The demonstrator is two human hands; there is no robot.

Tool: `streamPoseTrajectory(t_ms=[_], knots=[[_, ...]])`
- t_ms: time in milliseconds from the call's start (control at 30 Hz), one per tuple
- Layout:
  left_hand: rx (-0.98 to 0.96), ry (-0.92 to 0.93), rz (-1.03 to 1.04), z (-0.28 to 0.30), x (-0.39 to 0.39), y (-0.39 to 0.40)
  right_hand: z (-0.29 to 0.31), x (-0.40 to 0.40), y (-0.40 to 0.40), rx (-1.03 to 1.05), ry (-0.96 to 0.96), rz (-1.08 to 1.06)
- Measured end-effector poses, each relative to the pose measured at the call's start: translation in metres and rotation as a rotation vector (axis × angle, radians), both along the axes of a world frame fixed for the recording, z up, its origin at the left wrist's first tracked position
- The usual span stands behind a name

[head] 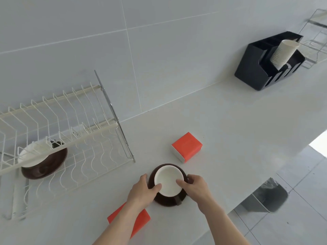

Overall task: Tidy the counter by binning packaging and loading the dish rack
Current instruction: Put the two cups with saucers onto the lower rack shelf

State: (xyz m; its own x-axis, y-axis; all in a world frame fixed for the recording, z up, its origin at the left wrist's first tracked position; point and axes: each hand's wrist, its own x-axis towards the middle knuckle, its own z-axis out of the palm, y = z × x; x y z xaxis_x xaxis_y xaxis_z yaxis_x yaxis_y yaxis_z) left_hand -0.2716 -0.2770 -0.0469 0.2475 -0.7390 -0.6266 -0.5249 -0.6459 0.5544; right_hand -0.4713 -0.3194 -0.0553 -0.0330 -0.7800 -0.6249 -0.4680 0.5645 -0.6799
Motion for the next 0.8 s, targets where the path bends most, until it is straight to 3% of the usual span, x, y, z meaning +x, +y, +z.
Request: streamPoseTrajectory(t_ms=[400, 800], knots=[[-0.135, 0.014, 0.138, 0.020, 0.017, 0.009, 0.012, 0.021, -0.003, -0.052, 0.016, -0.009], [-0.258, 0.004, 0.341, 0.052, 0.095, 0.041, 0.049, 0.112, -0.005, -0.164, -0.016, 0.191]])
